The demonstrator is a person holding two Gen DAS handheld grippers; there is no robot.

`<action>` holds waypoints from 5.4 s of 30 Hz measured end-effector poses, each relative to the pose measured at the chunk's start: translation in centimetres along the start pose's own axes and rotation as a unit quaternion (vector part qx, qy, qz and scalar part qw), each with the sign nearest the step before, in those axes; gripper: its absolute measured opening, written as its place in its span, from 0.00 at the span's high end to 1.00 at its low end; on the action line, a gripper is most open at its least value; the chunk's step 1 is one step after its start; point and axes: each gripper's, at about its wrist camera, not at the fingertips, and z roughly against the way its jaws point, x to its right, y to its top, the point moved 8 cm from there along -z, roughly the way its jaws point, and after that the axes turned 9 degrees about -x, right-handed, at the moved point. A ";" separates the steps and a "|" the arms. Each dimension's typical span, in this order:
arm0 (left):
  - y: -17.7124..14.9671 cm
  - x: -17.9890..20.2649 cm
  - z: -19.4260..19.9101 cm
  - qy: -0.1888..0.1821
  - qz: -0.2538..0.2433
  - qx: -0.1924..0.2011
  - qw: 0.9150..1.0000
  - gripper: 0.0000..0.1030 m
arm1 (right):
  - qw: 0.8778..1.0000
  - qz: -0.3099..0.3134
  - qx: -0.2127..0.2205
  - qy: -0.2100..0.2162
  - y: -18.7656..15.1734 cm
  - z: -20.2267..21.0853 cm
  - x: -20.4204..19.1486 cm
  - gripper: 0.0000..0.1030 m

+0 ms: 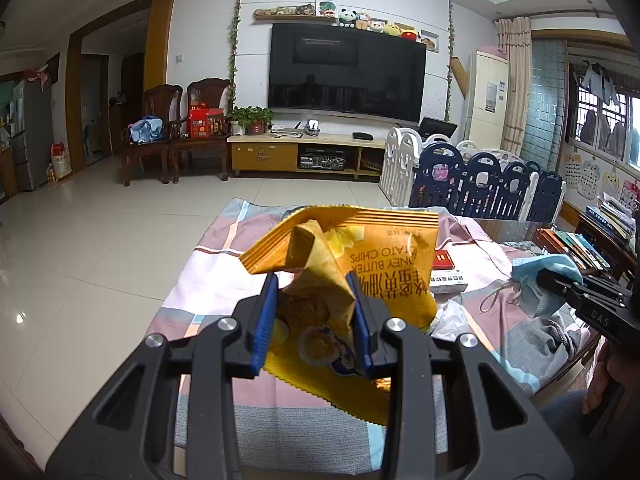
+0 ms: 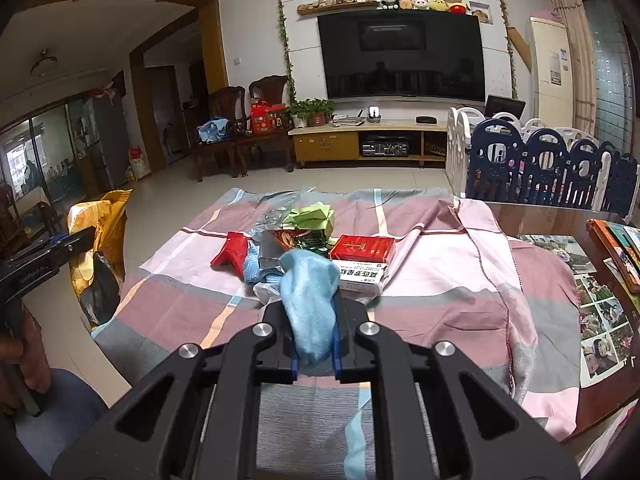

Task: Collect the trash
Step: 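Carry both items to the white bin and open both tools over it, then bring both tools back over the table toward the remaining trash, then grasp the green packet with the left tool while the right tool reaches for the green paper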

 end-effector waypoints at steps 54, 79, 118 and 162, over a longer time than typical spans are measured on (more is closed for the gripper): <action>0.1 7.9 0.1 -0.020 -0.059 -0.014 0.998 0.03 | 0.989 -0.101 0.081 -0.069 -2.4 10.3 7.4 0.15; -1.7 3.8 0.4 -0.002 -0.025 -0.005 1.000 0.03 | 0.995 -0.075 0.057 -0.038 -0.9 4.9 2.5 0.07; 2.1 13.5 -21.3 -0.095 -0.079 -0.188 0.974 0.97 | 0.995 -0.091 0.039 -0.001 -0.8 3.6 2.3 0.07; 3.5 -5.1 -2.9 -0.030 0.117 0.023 0.992 0.97 | 0.992 -0.010 -0.106 0.074 2.7 -7.5 -9.9 0.96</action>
